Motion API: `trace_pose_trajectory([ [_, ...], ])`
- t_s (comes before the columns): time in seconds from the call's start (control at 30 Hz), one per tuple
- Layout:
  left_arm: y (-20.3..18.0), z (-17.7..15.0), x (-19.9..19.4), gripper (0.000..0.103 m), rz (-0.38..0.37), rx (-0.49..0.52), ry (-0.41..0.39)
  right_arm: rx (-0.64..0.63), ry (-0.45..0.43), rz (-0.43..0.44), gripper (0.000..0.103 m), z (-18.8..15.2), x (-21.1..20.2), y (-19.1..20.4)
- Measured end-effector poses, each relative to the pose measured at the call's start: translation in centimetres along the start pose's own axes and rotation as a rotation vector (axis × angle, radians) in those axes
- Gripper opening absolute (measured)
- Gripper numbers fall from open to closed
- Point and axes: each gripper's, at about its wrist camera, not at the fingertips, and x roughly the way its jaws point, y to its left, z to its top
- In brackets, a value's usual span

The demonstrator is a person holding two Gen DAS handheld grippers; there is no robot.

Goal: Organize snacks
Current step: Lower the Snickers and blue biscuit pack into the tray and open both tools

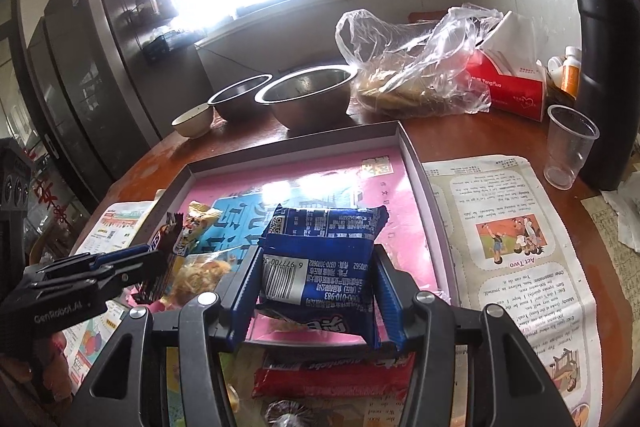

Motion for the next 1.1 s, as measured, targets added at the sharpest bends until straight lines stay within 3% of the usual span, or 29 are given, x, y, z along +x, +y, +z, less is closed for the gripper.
trace_pose_trajectory([
  [0.83,1.3,-0.3,0.9,0.029,-0.021,-0.064,-0.009,-0.014,0.009,-0.051,0.056,-0.2,1.0,1.1],
  [1.1,1.4,-0.6,0.0,0.047,-0.027,-0.066,-0.025,0.003,0.003,-0.056,0.061,-0.4,0.5,1.0],
])
